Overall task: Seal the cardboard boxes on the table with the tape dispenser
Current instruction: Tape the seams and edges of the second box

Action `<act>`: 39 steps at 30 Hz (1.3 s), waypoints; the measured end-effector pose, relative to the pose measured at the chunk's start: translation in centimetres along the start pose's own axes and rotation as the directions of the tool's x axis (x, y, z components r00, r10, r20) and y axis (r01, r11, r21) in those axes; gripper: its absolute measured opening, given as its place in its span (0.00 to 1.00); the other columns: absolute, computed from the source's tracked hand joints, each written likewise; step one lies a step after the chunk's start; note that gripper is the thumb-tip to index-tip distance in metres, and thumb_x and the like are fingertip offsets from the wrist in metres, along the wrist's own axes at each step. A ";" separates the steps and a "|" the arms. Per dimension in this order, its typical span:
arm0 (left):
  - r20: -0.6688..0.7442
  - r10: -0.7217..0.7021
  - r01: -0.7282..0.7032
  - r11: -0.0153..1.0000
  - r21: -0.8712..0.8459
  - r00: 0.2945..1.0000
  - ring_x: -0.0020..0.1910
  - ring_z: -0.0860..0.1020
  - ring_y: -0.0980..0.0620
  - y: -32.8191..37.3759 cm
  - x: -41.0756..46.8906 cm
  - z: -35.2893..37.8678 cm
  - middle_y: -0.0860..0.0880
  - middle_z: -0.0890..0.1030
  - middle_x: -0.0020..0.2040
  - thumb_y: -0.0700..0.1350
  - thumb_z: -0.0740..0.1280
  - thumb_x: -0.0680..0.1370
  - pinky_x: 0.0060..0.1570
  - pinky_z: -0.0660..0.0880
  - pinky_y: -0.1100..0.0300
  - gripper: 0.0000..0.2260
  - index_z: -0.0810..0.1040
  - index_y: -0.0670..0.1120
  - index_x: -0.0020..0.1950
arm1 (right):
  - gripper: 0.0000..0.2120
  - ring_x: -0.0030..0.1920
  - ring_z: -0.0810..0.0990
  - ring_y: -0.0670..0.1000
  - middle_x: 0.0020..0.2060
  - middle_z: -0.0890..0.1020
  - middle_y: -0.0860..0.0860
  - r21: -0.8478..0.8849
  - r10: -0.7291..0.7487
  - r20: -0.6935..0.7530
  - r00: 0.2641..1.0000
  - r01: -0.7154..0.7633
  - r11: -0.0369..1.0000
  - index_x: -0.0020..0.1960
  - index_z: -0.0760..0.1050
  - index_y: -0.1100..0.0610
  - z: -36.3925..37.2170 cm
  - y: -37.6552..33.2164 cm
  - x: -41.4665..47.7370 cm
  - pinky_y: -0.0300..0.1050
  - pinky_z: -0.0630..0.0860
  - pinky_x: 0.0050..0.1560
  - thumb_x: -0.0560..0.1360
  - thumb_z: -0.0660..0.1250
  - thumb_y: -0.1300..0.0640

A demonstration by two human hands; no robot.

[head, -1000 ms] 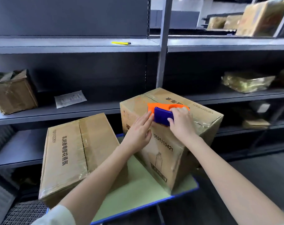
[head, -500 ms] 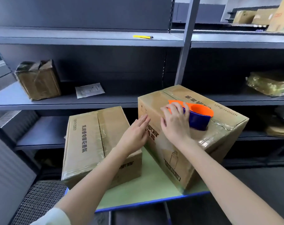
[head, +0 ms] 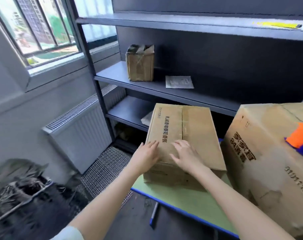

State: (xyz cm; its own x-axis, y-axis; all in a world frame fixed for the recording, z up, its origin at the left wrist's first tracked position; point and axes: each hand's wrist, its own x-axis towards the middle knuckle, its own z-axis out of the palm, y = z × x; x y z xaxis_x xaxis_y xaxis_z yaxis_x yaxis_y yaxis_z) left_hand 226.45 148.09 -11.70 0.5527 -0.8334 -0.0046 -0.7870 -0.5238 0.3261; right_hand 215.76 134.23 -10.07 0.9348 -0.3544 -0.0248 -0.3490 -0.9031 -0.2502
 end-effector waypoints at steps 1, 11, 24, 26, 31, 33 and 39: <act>0.013 -0.022 0.022 1.000 -0.008 1.000 0.75 0.57 0.50 -0.6 -0.3 0.3 0.47 0.58 0.76 0.52 0.60 0.80 0.72 0.51 0.53 0.28 0.57 0.43 0.76 | 0.25 0.72 0.58 0.51 0.72 0.64 0.50 -0.003 -0.004 0.034 0.999 0.004 1.000 0.73 0.62 0.54 0.6 -0.3 0.2 0.47 0.57 0.72 0.79 0.59 0.46; 0.161 -0.137 0.191 0.897 -0.399 0.977 0.76 0.46 0.52 -2.2 -1.0 2.0 0.45 0.44 0.78 0.47 0.70 0.75 0.70 0.52 0.63 0.43 0.41 0.47 0.78 | 0.41 0.76 0.41 0.50 0.77 0.43 0.50 -0.122 0.010 0.171 0.985 0.011 0.993 0.77 0.45 0.50 2.8 0.1 0.4 0.54 0.39 0.74 0.73 0.57 0.33; -0.006 -0.228 0.188 0.817 -0.545 0.974 0.68 0.69 0.54 -3.1 -1.5 2.8 0.55 0.66 0.71 0.46 0.74 0.72 0.66 0.67 0.59 0.40 0.54 0.50 0.77 | 0.33 0.76 0.41 0.56 0.76 0.43 0.55 -0.248 -0.074 0.159 0.984 0.112 0.962 0.77 0.42 0.53 3.1 0.5 -0.6 0.56 0.38 0.74 0.79 0.53 0.42; 0.038 -0.312 0.231 0.611 -0.757 0.949 0.66 0.71 0.55 -3.0 -1.7 2.5 0.56 0.68 0.68 0.44 0.73 0.73 0.66 0.68 0.59 0.39 0.54 0.47 0.77 | 0.32 0.76 0.42 0.56 0.76 0.44 0.55 -0.238 -0.076 0.137 0.988 0.107 0.965 0.77 0.43 0.52 2.9 0.5 -0.6 0.55 0.39 0.74 0.79 0.53 0.43; 0.253 -0.395 0.434 0.485 -0.759 0.883 0.70 0.67 0.50 -3.5 -2.2 3.4 0.52 0.71 0.69 0.74 0.45 0.72 0.71 0.62 0.50 0.39 0.68 0.50 0.72 | 0.31 0.76 0.41 0.56 0.76 0.44 0.54 -0.208 -0.063 0.122 0.991 0.087 0.974 0.77 0.42 0.52 2.7 0.3 -0.8 0.55 0.38 0.74 0.80 0.52 0.45; 0.357 -0.423 0.517 0.363 -0.775 0.833 0.70 0.66 0.47 -2.8 -2.0 3.7 0.52 0.71 0.66 0.68 0.41 0.77 0.71 0.61 0.48 0.35 0.68 0.49 0.72 | 0.31 0.76 0.42 0.57 0.76 0.44 0.54 -0.185 -0.062 0.105 0.993 0.080 0.979 0.77 0.43 0.53 2.7 0.5 -1.2 0.55 0.38 0.74 0.80 0.52 0.45; 0.393 -0.499 0.591 0.337 -0.733 0.772 0.70 0.66 0.45 -1.9 -0.3 4.7 0.45 0.69 0.71 0.60 0.46 0.81 0.68 0.62 0.52 0.27 0.65 0.45 0.73 | 0.31 0.76 0.42 0.53 0.76 0.45 0.51 -0.066 -0.036 -0.033 0.999 0.034 0.997 0.76 0.43 0.53 1.0 2.3 -2.5 0.48 0.37 0.72 0.80 0.53 0.47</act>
State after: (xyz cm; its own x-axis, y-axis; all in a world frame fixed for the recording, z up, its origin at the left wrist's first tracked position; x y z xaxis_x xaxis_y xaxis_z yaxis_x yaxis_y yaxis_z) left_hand 226.56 148.50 -16.75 0.7119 -0.4512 -0.5382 0.2625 -0.5398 0.7998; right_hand 212.74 133.28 -11.56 0.9440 -0.3296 0.0157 -0.3211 -0.9286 -0.1861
